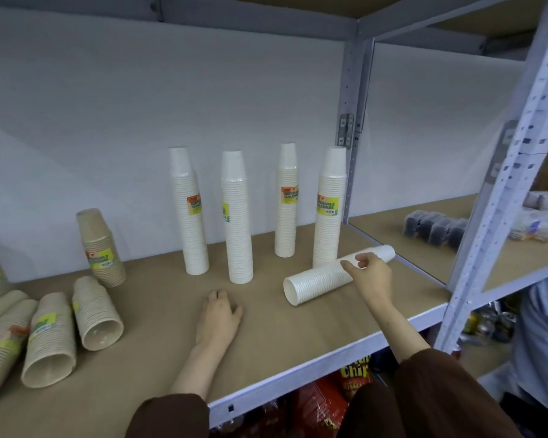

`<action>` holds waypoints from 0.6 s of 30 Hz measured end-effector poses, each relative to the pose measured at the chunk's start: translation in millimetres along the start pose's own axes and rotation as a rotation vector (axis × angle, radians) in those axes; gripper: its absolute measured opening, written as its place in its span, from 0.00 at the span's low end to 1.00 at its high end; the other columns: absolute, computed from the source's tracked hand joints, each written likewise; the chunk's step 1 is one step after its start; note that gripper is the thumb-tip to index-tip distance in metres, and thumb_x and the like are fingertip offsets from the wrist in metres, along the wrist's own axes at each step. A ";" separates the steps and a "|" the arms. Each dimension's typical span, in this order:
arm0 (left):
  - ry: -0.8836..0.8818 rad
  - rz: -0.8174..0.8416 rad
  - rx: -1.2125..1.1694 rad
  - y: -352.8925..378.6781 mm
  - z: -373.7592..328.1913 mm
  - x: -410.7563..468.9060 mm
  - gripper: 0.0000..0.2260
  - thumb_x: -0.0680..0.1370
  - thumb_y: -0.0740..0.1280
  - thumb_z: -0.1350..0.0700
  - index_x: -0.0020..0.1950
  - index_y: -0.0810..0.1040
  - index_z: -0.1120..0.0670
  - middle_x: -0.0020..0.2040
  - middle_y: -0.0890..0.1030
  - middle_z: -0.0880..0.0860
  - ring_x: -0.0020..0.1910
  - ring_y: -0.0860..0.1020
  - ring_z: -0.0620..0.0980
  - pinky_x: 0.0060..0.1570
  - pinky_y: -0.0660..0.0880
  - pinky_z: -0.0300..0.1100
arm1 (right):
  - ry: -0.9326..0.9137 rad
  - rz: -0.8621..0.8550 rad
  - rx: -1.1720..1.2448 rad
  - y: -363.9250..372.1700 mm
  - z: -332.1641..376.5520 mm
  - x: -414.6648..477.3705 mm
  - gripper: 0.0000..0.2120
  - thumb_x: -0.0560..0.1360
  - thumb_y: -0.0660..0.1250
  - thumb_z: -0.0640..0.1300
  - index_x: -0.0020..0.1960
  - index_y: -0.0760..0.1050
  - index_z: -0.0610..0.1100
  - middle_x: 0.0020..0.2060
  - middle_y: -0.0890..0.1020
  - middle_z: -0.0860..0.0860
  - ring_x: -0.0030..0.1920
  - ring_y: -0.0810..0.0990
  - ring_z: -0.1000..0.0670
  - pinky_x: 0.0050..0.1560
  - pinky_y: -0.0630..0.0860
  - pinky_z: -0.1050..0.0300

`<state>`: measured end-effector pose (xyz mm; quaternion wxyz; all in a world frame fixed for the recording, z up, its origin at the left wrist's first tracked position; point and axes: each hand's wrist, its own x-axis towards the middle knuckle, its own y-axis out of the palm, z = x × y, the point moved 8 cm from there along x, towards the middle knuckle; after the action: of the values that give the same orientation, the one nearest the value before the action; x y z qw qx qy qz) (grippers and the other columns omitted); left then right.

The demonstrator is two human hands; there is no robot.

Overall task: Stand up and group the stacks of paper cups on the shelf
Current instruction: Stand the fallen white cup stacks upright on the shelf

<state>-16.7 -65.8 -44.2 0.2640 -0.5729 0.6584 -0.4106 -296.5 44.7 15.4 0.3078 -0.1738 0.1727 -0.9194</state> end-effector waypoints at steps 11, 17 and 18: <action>0.051 0.007 0.063 -0.4 -1.0 -12.1 0.15 0.79 0.57 0.54 0.58 0.71 0.64 0.61 0.71 0.61 0.61 0.70 0.58 0.59 0.68 0.48 | 0.292 0.107 0.056 22.6 -15.9 -19.1 0.20 0.73 0.66 0.51 0.50 0.74 0.32 0.42 0.74 0.43 0.49 0.77 0.42 0.46 0.69 0.54; 0.059 0.015 0.082 -0.5 -1.1 -13.1 0.15 0.79 0.56 0.54 0.59 0.71 0.63 0.62 0.71 0.60 0.62 0.70 0.57 0.60 0.68 0.47 | 0.495 0.141 0.239 47.1 -23.8 -7.4 0.32 0.71 0.68 0.49 0.66 0.63 0.31 0.64 0.72 0.35 0.62 0.73 0.37 0.64 0.72 0.45; 0.060 0.016 0.080 -0.3 -1.2 -12.8 0.15 0.79 0.57 0.54 0.59 0.71 0.63 0.62 0.71 0.60 0.62 0.70 0.57 0.60 0.67 0.47 | 0.505 0.135 0.253 50.0 -24.1 -4.7 0.32 0.72 0.68 0.48 0.66 0.63 0.31 0.64 0.71 0.35 0.63 0.73 0.37 0.64 0.71 0.45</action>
<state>-14.9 -53.1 -44.9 0.2702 -0.5439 0.6536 -0.4516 -277.9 15.1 -28.1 0.3346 0.1123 0.1391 -0.9253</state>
